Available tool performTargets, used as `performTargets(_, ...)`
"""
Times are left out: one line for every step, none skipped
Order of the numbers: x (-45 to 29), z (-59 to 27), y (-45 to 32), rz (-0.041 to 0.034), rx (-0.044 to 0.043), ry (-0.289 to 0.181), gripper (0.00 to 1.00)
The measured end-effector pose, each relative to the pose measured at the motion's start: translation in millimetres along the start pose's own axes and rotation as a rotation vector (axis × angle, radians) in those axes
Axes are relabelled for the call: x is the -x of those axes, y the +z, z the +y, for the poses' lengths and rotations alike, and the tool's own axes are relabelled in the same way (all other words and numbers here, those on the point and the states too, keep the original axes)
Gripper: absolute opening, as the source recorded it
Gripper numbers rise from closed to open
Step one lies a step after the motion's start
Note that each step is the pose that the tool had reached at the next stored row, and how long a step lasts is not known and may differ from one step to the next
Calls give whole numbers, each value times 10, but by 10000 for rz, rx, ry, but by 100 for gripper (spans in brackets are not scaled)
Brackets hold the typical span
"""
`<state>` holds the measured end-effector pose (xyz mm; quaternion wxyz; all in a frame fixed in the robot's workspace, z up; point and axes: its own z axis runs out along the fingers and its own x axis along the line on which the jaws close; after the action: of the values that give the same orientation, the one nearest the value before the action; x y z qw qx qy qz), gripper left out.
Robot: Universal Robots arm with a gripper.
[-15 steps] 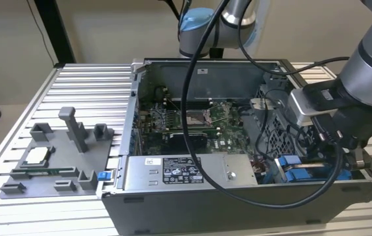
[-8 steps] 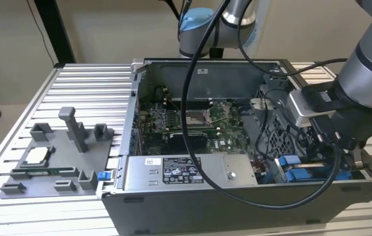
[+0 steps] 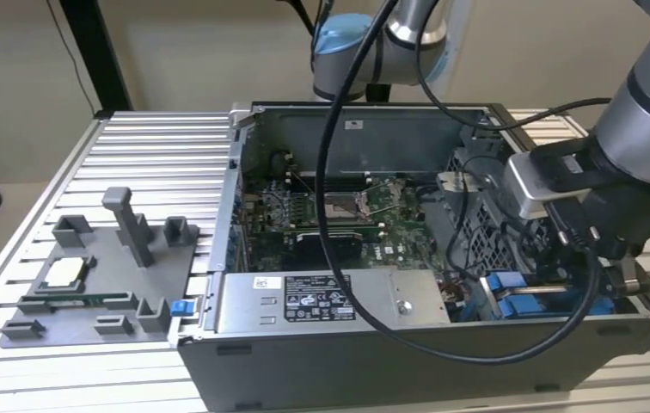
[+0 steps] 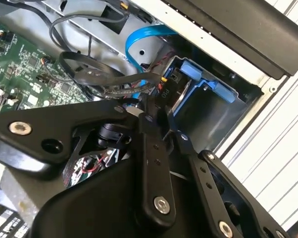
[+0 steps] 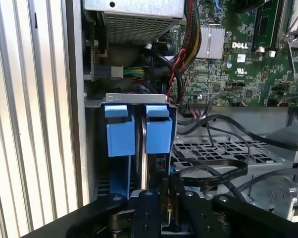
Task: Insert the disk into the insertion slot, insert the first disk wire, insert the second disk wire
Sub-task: 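Insert the second disk wire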
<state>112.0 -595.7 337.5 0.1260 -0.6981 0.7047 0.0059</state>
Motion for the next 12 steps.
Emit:
performTargets(8, -7, -39, -5, 3, 2, 100)
performTargets(16, -14, -85, -5, 6, 3, 100)
performTargets(23, -20, -118, -1, 10, 2, 100)
performTargets(27, -24, -143, 0, 11, 3, 100)
performTargets(31, -28, -165, -2, 12, 4, 100)
performTargets(37, -34, -195, 2, 15, 2, 100)
performTargets(43, -39, -224, -3, 17, 4, 100)
performTargets(49, -44, -253, -2, 20, 5, 100)
performTargets(54, -48, -279, 0, 22, 5, 100)
performTargets(58, -52, -304, -1, 24, 5, 100)
performTargets(64, -58, -332, -1, 27, 5, 100)
performTargets(70, -63, -363, 0, 30, 6, 100)
